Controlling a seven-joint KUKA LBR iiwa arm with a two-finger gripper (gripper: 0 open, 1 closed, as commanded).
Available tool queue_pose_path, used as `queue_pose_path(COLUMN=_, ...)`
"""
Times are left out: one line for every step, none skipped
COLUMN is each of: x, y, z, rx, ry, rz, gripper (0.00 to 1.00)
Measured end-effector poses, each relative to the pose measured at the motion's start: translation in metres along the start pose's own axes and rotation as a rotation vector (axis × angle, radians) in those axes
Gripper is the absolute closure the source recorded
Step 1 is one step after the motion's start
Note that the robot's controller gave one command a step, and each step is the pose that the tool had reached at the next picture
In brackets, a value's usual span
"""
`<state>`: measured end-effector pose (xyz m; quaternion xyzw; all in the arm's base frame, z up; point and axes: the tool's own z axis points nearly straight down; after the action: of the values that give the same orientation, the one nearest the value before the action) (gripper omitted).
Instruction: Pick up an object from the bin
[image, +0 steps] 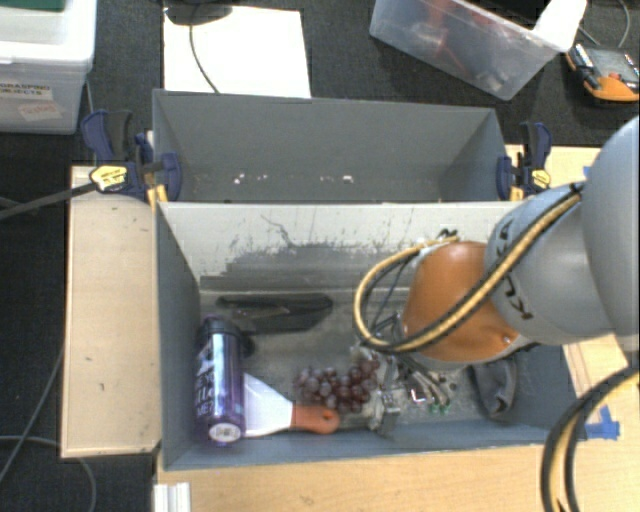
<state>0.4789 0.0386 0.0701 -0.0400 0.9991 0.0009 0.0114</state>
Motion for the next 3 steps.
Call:
queue_pose_path(x=-0.0036, y=0.0128, z=-0.0012, rx=0.001, ry=-0.003, rz=-0.016, gripper=0.0)
queue_pose_path(x=-0.001, y=0.0165, z=-0.0077, rx=0.0, ry=-0.004, rz=0.014, gripper=0.0)
queue_pose_path(x=-0.0072, y=0.0177, z=0.0001, rx=0.0, ry=-0.009, rz=-0.011, gripper=0.0)
